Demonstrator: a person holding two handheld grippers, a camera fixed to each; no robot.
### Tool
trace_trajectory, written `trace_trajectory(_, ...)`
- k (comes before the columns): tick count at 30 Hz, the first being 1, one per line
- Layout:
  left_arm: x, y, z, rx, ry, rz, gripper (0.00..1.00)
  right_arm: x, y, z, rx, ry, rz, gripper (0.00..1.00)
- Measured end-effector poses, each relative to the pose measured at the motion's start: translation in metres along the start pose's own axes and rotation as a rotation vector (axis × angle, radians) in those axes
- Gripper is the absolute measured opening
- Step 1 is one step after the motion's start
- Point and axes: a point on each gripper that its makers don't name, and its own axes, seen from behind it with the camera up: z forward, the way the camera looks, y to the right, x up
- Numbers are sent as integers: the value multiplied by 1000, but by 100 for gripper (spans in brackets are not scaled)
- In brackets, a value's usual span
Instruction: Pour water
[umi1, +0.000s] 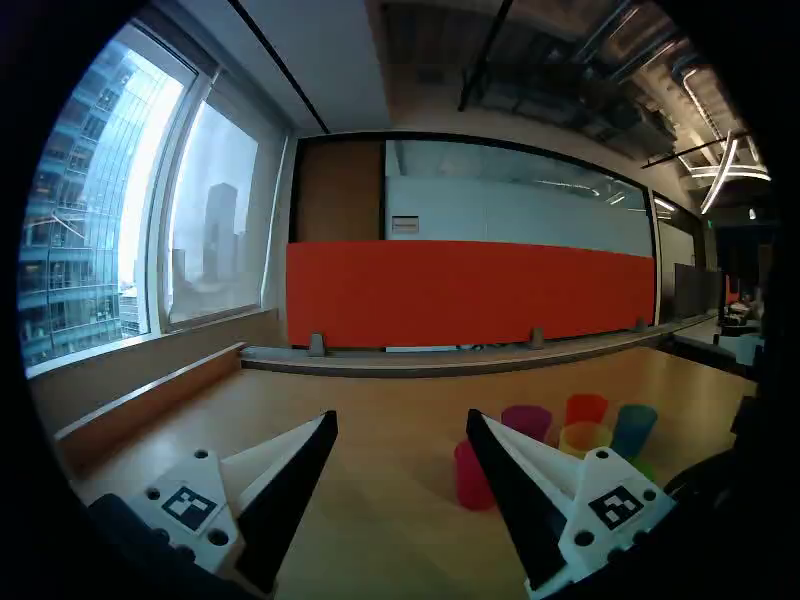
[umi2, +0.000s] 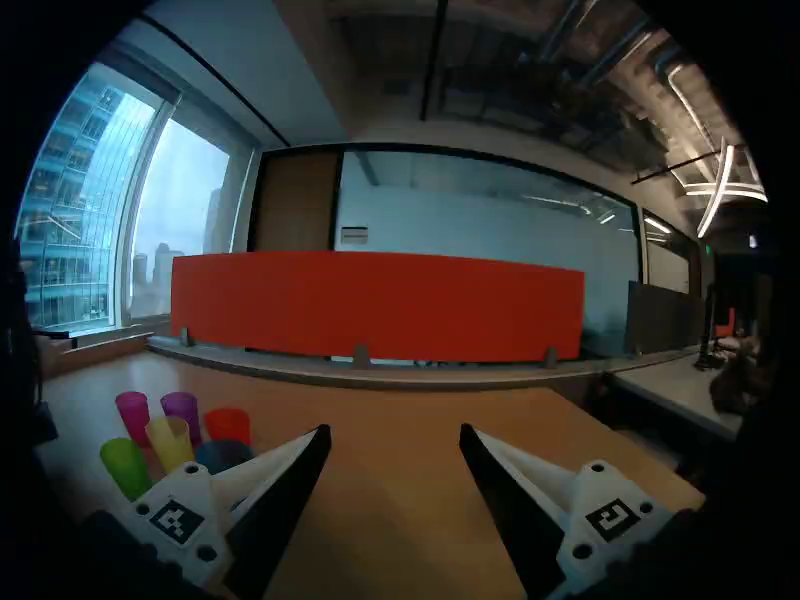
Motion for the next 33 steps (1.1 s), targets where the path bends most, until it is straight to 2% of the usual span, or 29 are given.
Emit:
trace_trajectory(5, 26, -2, 1, -15, -5, -7, 96, 17, 1, 0, 10, -14, -6, 100)
trace_trajectory(11, 61, -3, 2, -33, -9, 15, 96, 47, 0, 2, 31, -16, 3, 100)
trace_trajectory(20, 111, -2, 3, -78, -6, 34, 96, 89, -4, 5, 68, -20, 44, 100)
trace_trajectory(33, 131, 11, 10, -166, -34, 41, 96, 99, -12, 8, 127, -35, 57, 100)
